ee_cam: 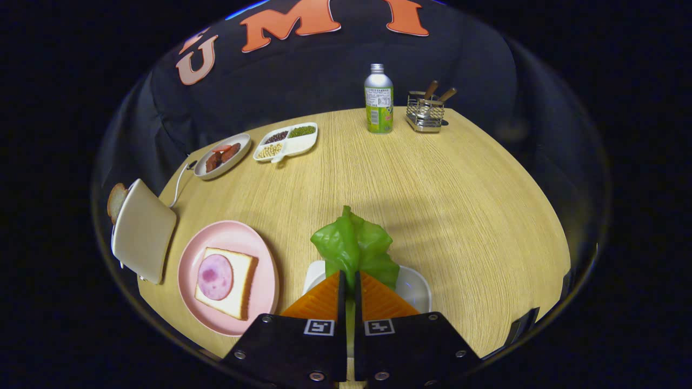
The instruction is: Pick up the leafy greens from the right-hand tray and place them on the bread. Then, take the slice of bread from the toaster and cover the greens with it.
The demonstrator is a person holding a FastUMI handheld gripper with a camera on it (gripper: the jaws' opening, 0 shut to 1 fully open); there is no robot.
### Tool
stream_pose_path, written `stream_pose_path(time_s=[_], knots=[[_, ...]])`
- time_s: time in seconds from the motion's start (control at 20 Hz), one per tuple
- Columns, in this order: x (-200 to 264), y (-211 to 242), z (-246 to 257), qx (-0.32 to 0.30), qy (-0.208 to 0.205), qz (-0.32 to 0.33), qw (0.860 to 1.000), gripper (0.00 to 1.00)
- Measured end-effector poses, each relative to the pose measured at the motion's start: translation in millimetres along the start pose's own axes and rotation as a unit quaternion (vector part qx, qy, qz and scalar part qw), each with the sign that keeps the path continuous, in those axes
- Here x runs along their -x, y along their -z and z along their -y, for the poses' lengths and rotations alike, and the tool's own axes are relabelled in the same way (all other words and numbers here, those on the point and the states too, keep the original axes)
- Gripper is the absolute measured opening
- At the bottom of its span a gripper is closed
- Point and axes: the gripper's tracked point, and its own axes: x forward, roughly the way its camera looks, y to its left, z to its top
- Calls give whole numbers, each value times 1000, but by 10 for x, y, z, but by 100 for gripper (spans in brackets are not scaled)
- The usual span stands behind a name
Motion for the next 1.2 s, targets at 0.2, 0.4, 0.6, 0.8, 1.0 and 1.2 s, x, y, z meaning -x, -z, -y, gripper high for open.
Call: stream_pose_path(time_s=[0.2,0.4,0.6,0.8,1.0,1.2], knots=[[176,-198,-231,9,-27,32,999,6],[224,-146,-618,23,-73,28,997,6],[174,-4,-1008,51,-113,9,992,6],[132,90,-1296,74,-138,-10,988,6],[77,164,-1447,91,-151,-26,984,6],[-53,306,-1535,109,-150,-57,981,6]])
